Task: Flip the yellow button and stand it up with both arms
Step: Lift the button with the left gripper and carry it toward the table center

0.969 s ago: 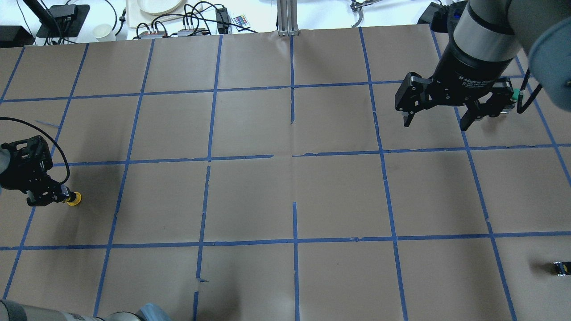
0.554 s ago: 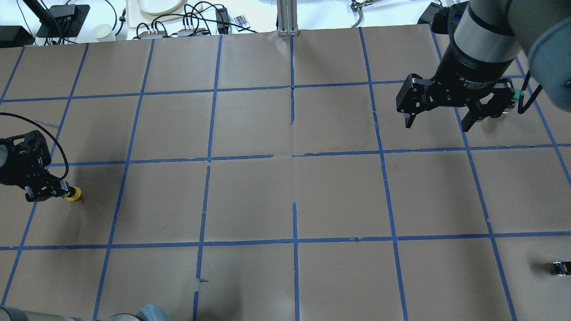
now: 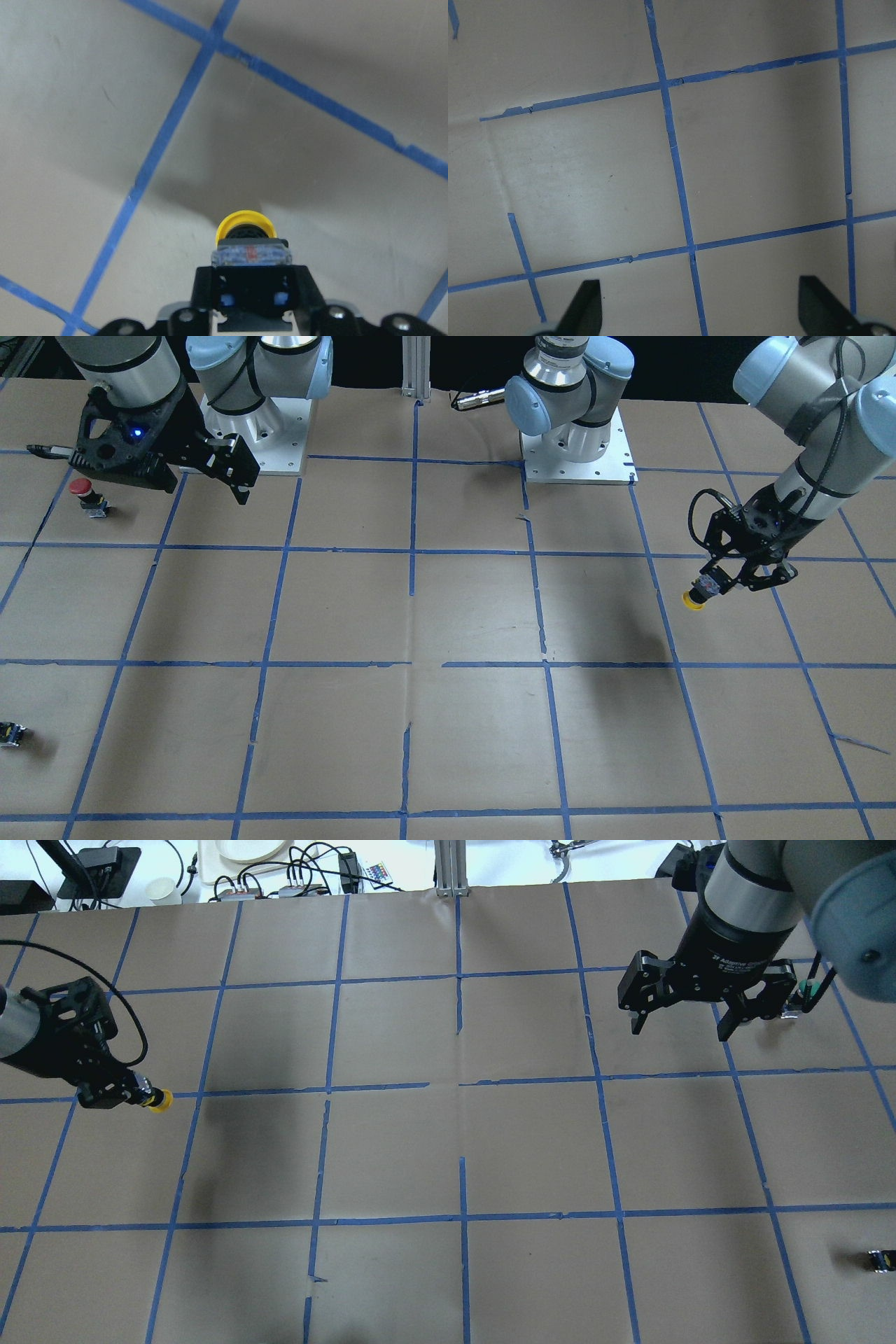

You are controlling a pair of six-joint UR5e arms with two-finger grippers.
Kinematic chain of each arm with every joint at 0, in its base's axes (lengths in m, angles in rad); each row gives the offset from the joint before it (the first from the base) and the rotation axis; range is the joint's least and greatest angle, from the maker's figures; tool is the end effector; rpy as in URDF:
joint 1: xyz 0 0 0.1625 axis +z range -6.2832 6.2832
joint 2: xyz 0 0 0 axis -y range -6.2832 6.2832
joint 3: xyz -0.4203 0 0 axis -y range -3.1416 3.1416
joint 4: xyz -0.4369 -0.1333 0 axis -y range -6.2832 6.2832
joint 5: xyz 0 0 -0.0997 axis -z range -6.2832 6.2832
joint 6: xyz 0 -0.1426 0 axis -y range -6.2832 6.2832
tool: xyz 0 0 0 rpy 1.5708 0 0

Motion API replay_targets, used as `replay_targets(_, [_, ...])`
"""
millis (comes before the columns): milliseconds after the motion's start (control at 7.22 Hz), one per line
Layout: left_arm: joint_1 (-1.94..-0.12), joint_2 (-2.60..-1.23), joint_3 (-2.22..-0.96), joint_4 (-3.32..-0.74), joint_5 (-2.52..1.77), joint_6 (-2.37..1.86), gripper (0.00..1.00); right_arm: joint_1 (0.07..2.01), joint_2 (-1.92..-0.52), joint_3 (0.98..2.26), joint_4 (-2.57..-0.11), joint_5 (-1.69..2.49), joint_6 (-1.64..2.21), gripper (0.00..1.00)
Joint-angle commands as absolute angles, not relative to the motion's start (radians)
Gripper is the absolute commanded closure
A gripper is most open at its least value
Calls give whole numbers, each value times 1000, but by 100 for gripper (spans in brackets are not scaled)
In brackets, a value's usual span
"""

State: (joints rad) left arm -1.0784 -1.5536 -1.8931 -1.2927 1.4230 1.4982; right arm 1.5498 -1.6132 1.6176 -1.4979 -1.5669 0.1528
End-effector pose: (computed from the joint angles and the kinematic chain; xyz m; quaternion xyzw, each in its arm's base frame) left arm 0.1029 -0.5183 0.3078 -0.4797 -0.8742 0.0546 0.0515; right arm 0.1232 -0.5102 0.4306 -0.0868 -0.9955 -0.0387 0.0006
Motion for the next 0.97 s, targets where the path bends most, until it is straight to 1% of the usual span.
replay_targets(0, [-1245, -1551, -1630, -1655, 1207, 1175, 95, 1517, -1585, 1612, -1491, -1384, 309, 0])
replay_targets(138, [-1302, -1571, -1574, -1696, 1130, 1084, 95, 1470, -1575, 1602, -1474, -1255, 460, 0])
replay_targets(415, [-1377, -1568, -1575, -1756, 862, 863, 95, 1367, -1569, 1591, -1352, -1072, 486, 0])
replay_targets(554, [-1390, -1556, -1609, -1803, 745, 858, 95, 1292, -1569, 1553, -1221, -945, 488, 0])
replay_targets(692, [-1391, -1537, -1674, -1842, 588, 838, 95, 1238, -1569, 1499, -1081, -869, 492, 0])
replay_targets(831, [-1394, -1528, -1740, -1838, 512, 769, 97, 1233, -1568, 1474, -1007, -824, 561, 0])
